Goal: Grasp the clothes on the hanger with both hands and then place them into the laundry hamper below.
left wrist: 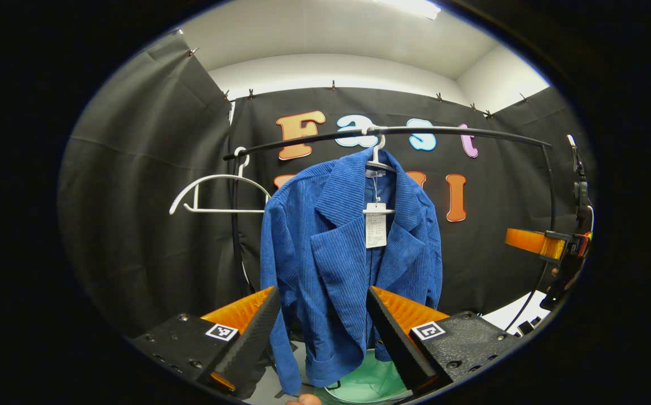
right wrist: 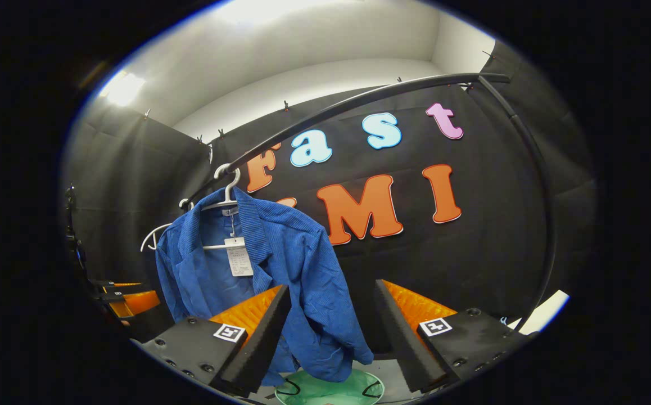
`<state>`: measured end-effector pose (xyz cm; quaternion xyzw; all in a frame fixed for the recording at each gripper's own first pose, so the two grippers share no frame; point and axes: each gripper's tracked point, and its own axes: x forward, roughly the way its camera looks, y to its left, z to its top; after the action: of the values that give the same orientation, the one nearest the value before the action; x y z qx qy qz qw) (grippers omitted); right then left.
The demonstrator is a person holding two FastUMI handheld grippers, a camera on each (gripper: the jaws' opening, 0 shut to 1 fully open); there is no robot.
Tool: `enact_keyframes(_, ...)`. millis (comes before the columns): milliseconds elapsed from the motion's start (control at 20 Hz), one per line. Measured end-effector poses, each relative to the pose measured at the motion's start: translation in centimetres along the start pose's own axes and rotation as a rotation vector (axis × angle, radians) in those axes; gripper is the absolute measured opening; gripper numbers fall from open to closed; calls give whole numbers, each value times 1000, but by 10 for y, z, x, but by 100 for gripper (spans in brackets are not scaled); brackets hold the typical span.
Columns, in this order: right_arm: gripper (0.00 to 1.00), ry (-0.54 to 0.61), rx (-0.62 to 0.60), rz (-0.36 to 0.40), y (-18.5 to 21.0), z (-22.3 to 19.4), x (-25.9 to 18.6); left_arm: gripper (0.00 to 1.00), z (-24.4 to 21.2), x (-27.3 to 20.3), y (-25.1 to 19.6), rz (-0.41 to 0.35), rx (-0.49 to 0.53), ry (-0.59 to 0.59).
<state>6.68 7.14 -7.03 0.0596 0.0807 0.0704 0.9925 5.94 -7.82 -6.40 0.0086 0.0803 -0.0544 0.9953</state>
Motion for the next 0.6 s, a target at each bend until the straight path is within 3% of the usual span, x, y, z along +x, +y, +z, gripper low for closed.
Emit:
enact_keyframes(50,88,4,0,4,4,-2,4,97,-2,4,-2,2,1,4)
enact_keyframes(100,97,4,-1,7,8,-3,9,97,-5,10,-6,2,-1,12)
enact_keyframes(350,97,23,-9,25,23,-14,24,96,-20,38,-19,-4,-16,46)
enact_keyframes(600,97,43,-22,46,38,-27,48,97,-20,64,-21,39,14,28)
